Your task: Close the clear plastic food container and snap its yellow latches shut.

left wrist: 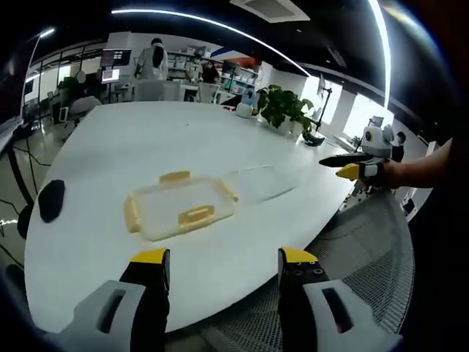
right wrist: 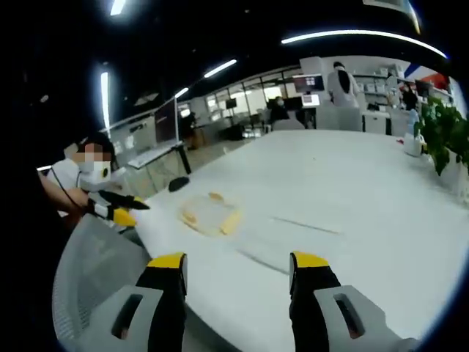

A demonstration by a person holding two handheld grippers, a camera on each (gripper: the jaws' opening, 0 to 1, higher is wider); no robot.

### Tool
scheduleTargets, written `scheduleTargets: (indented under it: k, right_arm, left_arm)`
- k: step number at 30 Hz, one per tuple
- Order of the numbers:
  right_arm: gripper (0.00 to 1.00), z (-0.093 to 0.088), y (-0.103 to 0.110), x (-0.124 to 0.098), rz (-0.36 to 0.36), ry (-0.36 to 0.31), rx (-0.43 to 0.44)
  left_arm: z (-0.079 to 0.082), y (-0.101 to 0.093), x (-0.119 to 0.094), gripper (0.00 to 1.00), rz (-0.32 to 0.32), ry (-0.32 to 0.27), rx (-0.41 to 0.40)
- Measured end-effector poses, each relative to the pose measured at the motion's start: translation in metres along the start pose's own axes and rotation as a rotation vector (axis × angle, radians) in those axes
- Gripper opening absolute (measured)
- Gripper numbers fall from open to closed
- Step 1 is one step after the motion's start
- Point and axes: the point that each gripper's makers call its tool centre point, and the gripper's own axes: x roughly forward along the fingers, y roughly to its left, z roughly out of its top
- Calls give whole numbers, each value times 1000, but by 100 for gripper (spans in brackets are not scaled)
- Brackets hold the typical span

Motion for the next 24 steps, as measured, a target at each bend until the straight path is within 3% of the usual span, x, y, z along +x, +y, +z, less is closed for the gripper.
scheduleTargets:
  k: [12, 17, 24]
  right_arm:
    - [56, -4, -2, -3, 3, 13, -7]
    - [58, -2, -4, -3, -6, 4, 1]
    - [60, -2, -6, 0, -1, 13, -8]
  left_arm:
    - [-3, 2, -2, 69, 10, -6, -28]
    - [-4, 1, 1, 83, 12, 3, -51]
    - [-3, 3, 4, 88, 16, 4, -63]
